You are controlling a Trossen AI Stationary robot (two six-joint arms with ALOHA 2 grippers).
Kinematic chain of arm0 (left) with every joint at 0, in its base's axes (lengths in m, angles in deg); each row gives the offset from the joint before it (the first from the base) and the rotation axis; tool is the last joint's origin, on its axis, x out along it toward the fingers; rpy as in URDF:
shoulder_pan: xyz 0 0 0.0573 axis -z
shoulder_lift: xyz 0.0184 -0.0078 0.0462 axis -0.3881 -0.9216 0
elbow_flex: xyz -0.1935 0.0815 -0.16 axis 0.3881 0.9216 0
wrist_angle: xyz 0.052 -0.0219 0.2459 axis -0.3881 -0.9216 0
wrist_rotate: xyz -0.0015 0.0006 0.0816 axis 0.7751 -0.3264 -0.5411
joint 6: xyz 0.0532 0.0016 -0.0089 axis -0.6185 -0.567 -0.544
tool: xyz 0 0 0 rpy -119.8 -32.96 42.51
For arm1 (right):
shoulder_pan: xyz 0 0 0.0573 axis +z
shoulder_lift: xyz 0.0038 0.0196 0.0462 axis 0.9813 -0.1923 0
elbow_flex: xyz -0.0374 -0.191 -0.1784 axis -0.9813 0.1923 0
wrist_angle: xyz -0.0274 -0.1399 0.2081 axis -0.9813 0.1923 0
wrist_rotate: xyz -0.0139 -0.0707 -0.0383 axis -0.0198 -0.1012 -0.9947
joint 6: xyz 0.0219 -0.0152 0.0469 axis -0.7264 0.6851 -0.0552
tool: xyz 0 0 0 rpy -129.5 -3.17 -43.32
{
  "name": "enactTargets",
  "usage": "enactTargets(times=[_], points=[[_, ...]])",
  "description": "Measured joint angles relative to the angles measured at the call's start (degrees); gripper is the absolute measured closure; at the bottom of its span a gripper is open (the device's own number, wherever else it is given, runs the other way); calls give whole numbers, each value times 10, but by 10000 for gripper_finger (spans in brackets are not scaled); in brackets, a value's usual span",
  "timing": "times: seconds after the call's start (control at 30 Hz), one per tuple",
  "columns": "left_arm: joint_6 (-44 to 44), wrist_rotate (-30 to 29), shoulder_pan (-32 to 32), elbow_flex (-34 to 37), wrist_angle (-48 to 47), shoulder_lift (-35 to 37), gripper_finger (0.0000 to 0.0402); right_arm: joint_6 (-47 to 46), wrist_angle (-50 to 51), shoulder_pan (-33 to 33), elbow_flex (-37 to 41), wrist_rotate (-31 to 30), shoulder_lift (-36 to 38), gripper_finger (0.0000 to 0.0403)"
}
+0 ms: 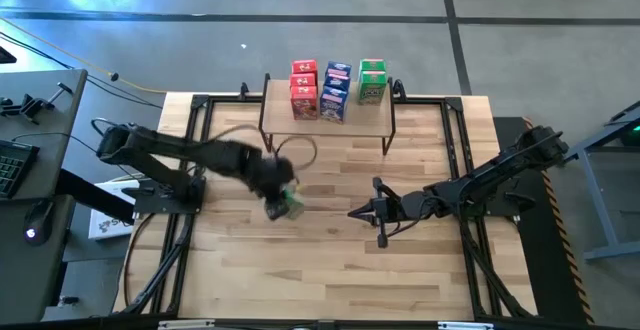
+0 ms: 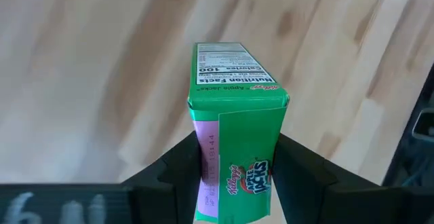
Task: Stack cereal on shelf
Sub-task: Put the green cereal box in front of the other green cereal box on the shelf
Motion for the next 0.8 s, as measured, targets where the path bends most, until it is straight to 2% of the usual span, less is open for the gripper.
enactTargets(times=[0.13,0.27,0.47,0.8], points=[[-81,21,-65,-6,34,-7,255,0,2,0,0,-2,5,403],[-153,22,-99,-53,28,-31,255,0,3,0,0,-2,5,403],[-244,23,-118,-132,-12,-91,255,0,7,0,0,-2,5,403],[-328,29,-121,-213,-66,-201,255,-2,11,0,0,0,5,403]])
